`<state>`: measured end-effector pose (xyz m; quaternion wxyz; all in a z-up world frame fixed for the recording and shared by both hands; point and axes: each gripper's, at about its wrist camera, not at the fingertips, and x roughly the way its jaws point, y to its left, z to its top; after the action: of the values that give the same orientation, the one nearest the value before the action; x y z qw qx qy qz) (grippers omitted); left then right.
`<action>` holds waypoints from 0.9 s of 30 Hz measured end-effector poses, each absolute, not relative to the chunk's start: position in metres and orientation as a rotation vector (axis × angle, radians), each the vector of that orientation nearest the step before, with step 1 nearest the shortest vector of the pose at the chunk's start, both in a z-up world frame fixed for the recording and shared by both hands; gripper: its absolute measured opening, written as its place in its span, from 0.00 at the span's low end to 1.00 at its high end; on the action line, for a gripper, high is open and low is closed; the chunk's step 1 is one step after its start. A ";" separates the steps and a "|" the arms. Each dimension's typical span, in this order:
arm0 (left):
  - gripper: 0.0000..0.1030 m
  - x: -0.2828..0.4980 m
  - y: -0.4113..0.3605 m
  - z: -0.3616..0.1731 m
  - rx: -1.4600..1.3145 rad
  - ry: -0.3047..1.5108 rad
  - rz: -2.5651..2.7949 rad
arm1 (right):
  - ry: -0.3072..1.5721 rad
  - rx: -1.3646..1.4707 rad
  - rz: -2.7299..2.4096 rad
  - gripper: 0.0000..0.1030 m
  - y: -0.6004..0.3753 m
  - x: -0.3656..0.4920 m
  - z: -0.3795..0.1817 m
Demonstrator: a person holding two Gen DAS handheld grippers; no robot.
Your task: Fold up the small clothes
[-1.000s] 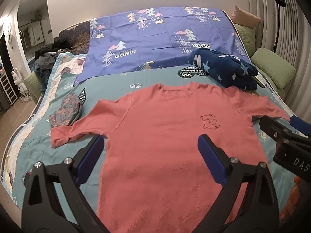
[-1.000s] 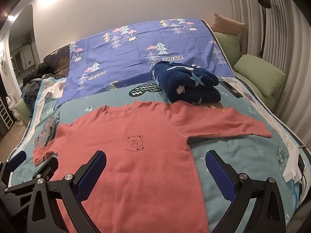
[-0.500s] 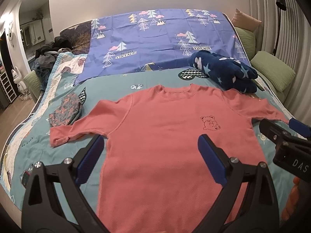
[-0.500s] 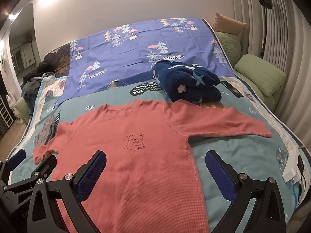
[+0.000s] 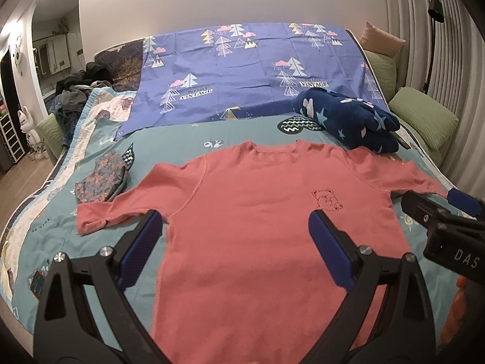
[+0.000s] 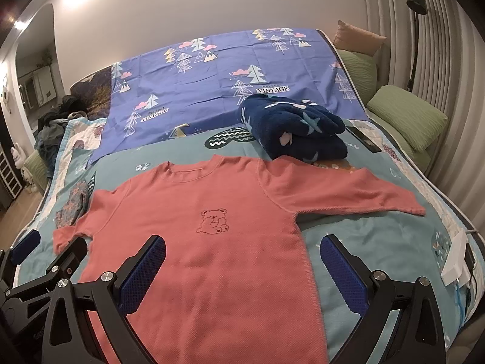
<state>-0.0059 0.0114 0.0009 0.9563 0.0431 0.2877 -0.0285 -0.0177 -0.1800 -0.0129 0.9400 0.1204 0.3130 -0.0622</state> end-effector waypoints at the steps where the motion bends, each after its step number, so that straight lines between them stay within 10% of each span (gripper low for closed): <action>1: 0.94 -0.006 0.012 0.001 0.082 0.583 -0.059 | 0.639 0.245 -0.127 1.00 -0.180 -0.018 -0.013; 27: 0.94 -0.005 0.021 0.002 0.110 0.631 -0.053 | 0.650 0.247 -0.109 1.00 -0.176 -0.015 -0.010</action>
<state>-0.0053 0.0211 0.0019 0.9488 0.0542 0.3101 -0.0259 -0.0152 -0.1757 -0.0103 0.9388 0.1208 0.3183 -0.0533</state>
